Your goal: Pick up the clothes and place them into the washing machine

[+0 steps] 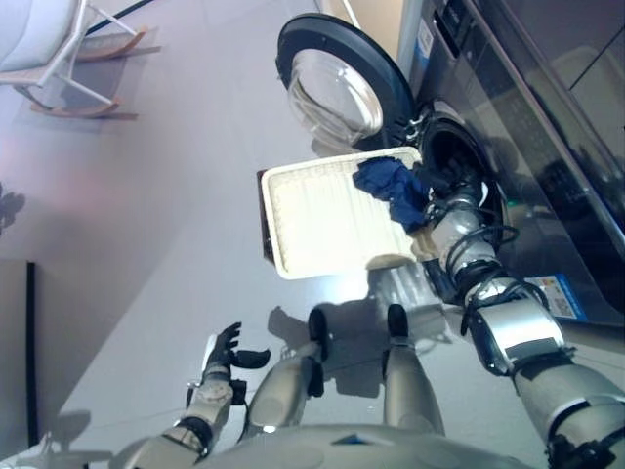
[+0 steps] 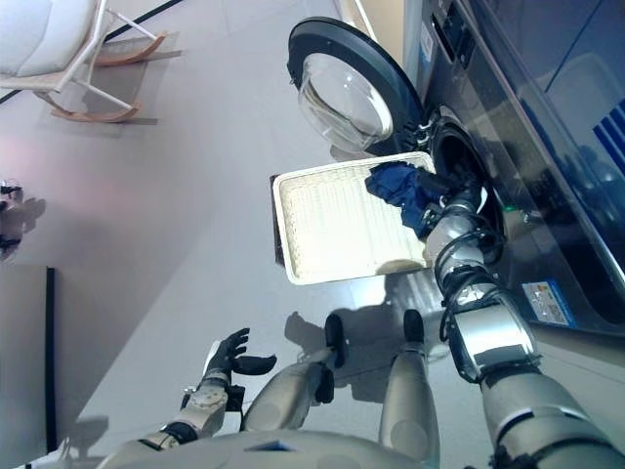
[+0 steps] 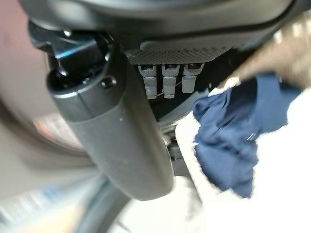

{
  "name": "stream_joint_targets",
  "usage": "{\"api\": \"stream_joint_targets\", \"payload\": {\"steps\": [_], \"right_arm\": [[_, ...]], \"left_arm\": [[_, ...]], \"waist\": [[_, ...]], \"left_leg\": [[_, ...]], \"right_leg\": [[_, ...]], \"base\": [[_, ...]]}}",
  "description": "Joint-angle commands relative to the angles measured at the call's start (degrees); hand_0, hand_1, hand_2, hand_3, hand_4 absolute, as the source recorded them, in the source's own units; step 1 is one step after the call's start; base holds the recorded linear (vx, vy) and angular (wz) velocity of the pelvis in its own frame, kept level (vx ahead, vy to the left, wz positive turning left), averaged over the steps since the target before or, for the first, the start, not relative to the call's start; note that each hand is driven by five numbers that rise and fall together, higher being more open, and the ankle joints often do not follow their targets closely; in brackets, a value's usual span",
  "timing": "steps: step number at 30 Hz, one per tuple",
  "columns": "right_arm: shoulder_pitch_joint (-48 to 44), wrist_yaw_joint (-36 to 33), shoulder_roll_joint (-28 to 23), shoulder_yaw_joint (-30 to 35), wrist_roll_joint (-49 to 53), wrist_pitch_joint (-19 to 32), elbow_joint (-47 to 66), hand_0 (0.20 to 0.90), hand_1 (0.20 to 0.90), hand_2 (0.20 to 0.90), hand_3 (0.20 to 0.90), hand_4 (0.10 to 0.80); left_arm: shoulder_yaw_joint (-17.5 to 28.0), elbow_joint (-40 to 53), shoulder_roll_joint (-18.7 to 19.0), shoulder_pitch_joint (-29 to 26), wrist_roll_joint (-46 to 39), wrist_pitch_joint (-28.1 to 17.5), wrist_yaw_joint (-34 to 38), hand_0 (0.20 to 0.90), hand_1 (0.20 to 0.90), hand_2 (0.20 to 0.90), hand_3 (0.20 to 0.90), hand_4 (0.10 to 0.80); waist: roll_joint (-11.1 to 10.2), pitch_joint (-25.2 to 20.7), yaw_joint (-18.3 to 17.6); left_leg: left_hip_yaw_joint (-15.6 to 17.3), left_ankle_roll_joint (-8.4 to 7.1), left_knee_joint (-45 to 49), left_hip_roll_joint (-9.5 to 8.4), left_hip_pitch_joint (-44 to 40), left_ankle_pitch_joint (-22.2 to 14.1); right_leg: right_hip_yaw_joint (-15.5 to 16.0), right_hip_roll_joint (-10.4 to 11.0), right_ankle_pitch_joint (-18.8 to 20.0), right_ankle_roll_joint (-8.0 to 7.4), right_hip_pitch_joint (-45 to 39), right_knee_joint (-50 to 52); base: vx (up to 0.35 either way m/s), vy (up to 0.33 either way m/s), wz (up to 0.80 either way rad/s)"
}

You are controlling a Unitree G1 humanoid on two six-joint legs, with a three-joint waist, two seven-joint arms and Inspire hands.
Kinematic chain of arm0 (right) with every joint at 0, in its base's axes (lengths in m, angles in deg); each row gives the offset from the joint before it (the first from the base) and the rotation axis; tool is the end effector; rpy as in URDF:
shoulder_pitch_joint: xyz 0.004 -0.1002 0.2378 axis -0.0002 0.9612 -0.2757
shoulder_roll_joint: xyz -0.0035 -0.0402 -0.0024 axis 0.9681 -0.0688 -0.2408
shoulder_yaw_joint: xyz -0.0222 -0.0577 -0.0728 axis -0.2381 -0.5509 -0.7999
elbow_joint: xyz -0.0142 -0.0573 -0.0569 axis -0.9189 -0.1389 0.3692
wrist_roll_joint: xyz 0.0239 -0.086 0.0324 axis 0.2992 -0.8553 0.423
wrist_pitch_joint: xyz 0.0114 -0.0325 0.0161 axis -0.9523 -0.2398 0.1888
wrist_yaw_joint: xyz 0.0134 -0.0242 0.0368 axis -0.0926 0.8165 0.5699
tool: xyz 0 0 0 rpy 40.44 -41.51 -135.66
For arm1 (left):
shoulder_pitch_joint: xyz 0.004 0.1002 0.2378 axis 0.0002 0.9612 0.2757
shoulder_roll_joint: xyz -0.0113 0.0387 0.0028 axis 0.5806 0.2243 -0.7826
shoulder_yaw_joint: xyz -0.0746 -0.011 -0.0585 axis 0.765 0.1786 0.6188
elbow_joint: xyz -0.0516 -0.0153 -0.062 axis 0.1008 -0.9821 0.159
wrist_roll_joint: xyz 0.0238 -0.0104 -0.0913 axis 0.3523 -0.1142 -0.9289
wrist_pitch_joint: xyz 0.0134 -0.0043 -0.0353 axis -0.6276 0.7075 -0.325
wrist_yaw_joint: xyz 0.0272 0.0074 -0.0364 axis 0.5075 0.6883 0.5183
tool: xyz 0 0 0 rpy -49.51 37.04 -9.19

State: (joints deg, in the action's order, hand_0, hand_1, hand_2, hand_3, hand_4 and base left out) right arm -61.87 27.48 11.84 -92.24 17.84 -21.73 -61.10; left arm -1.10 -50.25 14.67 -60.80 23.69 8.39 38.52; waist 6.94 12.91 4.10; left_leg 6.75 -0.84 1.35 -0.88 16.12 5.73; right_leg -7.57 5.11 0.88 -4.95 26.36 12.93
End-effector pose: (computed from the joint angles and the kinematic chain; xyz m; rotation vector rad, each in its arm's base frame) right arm 0.3209 -0.2066 0.0855 -0.0997 0.1757 -0.4340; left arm 0.1191 0.1870 -0.0926 0.2884 0.8461 0.1891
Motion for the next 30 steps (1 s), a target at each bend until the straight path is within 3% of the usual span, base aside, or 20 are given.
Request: {"api": "stream_joint_targets", "payload": {"steps": [1, 6, 9, 20, 30], "right_arm": [[-11.6, -1.0, -4.4, -6.6, -16.5, 1.2, -2.8, 0.9, 0.9, 0.9, 0.9, 0.8], [-17.6, -3.7, -7.5, -14.0, -30.4, -1.7, -6.7, 0.9, 0.9, 0.9, 0.9, 0.8], [-21.5, -4.7, -9.2, -16.7, -33.7, -2.9, -9.7, 0.9, 0.9, 0.9, 0.9, 0.8], [-29.8, -5.6, -13.4, -21.0, -34.0, -2.7, -15.1, 0.9, 0.9, 0.9, 0.9, 0.8], [-33.2, -5.4, -14.4, -23.3, -32.4, -1.4, -16.0, 0.9, 0.9, 0.9, 0.9, 0.8]], "left_arm": [[2.0, -3.1, 4.5, 0.4, 1.5, -2.2, 2.1, 0.9, 0.9, 0.9, 0.9, 0.8], [1.3, -1.5, 5.6, -0.9, 1.4, -3.7, 4.0, 0.9, 0.9, 0.9, 0.9, 0.8], [0.8, -0.8, 5.4, -2.1, 0.3, -4.2, 4.8, 0.9, 0.9, 0.9, 0.9, 0.8], [-1.0, 0.8, 5.4, -6.6, -1.4, -4.6, 7.9, 0.9, 0.9, 0.9, 0.9, 0.8], [-2.3, 2.1, 5.4, -9.0, -2.1, -5.0, 9.6, 0.9, 0.9, 0.9, 0.9, 0.8]], "waist": [[-1.6, -1.5, 0.1], [-1.9, 2.0, 0.6], [-1.9, 3.6, 0.9], [-1.8, 9.2, 2.2], [-1.3, 10.5, 3.6]], "left_leg": [[-0.9, -0.39, 0.5, -1.74, 4.1, -0.3], [-1.8, -0.9, 1.8, -1.74, 7.8, 0.8], [-2.2, -1.23, 2.5, -1.82, 10.5, 1.5], [-3.7, -1.99, 9.4, -1.5, 21.0, 1.0], [-4.8, -2.25, 13.0, -1.92, 28.2, 0.9]], "right_leg": [[1.6, -1.3, 2.3, 0.26, -1.1, -3.0], [3.0, -1.4, 2.9, 0.55, 1.6, -1.9], [3.5, -1.6, 3.4, 0.67, 3.8, -1.6], [5.3, -2.0, 1.7, 1.7, 13.6, 5.6], [5.9, -1.9, 0.6, 2.06, 20.1, 9.7]], "base": [[-0.035, -0.02, 0.0], [-0.079, -0.043, 0.06], [-0.072, -0.035, 0.16], [-0.06, -0.034, 0.12], [-0.03, -0.024, 0.11]]}}
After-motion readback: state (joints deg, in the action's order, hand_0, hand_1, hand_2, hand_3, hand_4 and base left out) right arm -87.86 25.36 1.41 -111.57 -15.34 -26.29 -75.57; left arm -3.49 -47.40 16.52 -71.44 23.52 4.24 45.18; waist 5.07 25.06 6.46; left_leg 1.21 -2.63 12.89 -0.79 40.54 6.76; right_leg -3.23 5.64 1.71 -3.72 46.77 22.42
